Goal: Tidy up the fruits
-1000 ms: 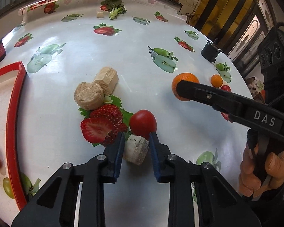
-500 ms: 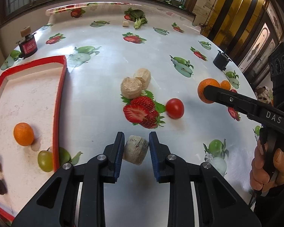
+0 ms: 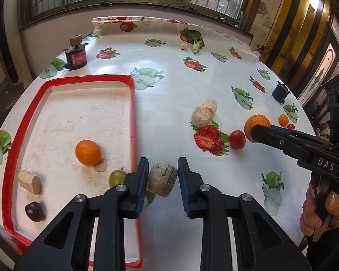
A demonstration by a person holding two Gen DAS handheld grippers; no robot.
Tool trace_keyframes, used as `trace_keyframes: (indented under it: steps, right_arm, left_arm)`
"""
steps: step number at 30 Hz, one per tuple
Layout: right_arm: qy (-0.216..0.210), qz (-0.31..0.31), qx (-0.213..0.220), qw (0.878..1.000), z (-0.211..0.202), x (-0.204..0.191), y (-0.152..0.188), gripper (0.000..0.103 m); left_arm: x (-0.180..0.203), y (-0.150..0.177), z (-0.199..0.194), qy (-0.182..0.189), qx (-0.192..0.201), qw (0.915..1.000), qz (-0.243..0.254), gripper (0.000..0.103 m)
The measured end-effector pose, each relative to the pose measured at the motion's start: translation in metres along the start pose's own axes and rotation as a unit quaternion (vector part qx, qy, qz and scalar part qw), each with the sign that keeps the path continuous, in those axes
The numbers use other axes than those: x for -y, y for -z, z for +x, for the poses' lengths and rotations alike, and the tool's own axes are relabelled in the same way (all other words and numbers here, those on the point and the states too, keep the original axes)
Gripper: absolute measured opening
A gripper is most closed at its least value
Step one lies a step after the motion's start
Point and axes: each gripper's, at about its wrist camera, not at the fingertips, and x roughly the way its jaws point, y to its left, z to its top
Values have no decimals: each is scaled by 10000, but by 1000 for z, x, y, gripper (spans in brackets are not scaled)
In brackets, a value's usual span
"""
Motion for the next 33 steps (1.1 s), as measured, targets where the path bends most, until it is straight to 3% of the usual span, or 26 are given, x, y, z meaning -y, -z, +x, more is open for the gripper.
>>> trace_keyframes:
  steps: [15,33]
  right_arm:
    - [-372,-424,-203,9982,27,-55,-1,36]
    - [-619,-718,-419,9946,62,-96,-7,36]
  left_arm:
    - [-57,5,-16,-488,150,9977,-455,24]
    - [-117,3,-23,-802,218,9922,-924,24]
